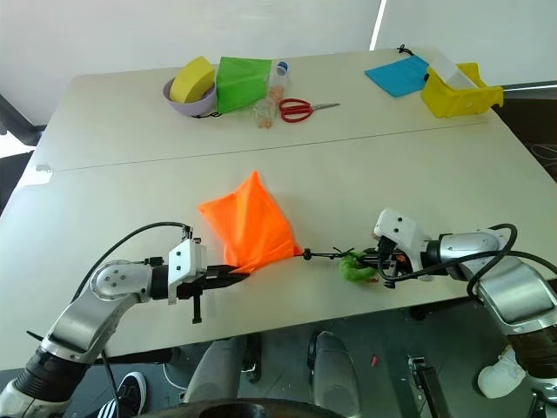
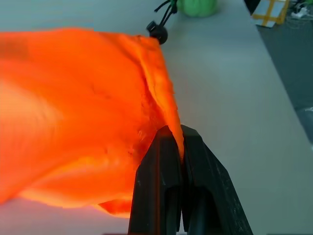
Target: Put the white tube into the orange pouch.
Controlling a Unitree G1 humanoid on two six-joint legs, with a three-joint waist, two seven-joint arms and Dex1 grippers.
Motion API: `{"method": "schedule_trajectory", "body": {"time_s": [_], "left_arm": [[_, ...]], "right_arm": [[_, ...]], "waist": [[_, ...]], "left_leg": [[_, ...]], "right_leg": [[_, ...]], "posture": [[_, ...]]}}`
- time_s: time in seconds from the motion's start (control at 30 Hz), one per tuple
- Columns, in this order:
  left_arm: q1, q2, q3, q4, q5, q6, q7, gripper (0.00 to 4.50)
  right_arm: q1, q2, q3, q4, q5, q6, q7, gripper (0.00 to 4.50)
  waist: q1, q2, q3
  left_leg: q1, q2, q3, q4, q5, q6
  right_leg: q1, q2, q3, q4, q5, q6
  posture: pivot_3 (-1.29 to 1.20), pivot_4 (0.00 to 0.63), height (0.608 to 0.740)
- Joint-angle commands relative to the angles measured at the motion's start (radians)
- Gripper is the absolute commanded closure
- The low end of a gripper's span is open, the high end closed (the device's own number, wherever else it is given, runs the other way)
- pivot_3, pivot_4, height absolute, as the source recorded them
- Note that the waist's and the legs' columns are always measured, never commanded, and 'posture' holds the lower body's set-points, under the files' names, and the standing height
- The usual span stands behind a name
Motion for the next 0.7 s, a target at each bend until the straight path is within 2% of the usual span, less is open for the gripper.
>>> {"method": "schedule_trajectory", "body": {"time_s": [0.03, 0.17, 0.33, 0.53, 0.6, 0.7], "left_arm": [[-0.009, -0.006, 0.04, 0.004, -0.052, -0.001, -0.012, 3.59], [0.001, 0.009, 0.06, -0.029, -0.103, 0.013, -0.047, 1.61], [-0.096, -0.019, 0.105, -0.098, -0.218, 0.09, -0.03, 1.61], [-0.28, -0.062, 0.003, -0.065, -0.136, 0.102, -0.018, 1.61], [-0.338, -0.094, -0.066, 0.001, -0.056, 0.078, -0.001, 1.61], [-0.408, -0.144, -0.135, 0.057, -0.006, 0.137, 0.028, 1.61]], "right_arm": [[-0.019, 0.006, -0.008, 0.004, -0.014, -0.017, -0.002, 4.5], [-0.031, 0.021, -0.011, 0.007, -0.011, -0.011, -0.004, 4.5], [-0.044, 0.045, -0.019, 0.018, 0.003, 0.005, -0.005, 4.5], [-0.066, 0.083, -0.013, 0.044, -0.003, 0.016, -0.027, 4.5], [-0.066, 0.095, -0.008, 0.057, -0.013, 0.011, -0.04, 4.5], [-0.062, 0.098, 0.007, 0.06, -0.03, -0.007, -0.041, 4.5]], "waist": [[0.0, 0.0, 0.0], [-0.001, 0.0, 0.0], [0.001, 0.0, 0.0], [0.0, 0.0, 0.0], [0.0, 0.0, 0.0], [0.0, 0.0, 0.0]], "left_leg": [[0.0, 0.0, 0.0, 0.0, 0.0, 0.0], [0.0, 0.0, 0.0, 0.0, 0.0, 0.0], [0.0, 0.001, 0.0, 0.001, 0.0, 0.0], [0.0, 0.002, 0.001, 0.008, 0.0, 0.001], [0.0, 0.001, 0.002, 0.009, -0.001, 0.002], [0.0, -0.002, 0.002, 0.01, -0.001, 0.003]], "right_leg": [[0.0, 0.0, 0.0, 0.0, 0.0, 0.0], [0.0, 0.0, 0.0, 0.0, 0.0, 0.0], [0.0, 0.0, 0.0, 0.001, 0.0, 0.0], [0.004, 0.001, 0.0, 0.001, 0.002, 0.002], [0.005, 0.001, 0.0, 0.0, 0.002, 0.004], [0.005, 0.001, 0.0, 0.001, 0.003, 0.004]], "posture": [[0.0, 0.15, 0.74], [0.0, 0.15, 0.74], [0.0, 0.15, 0.74], [0.0, 0.15, 0.74], [0.0, 0.15, 0.74], [0.0, 0.15, 0.74]]}}
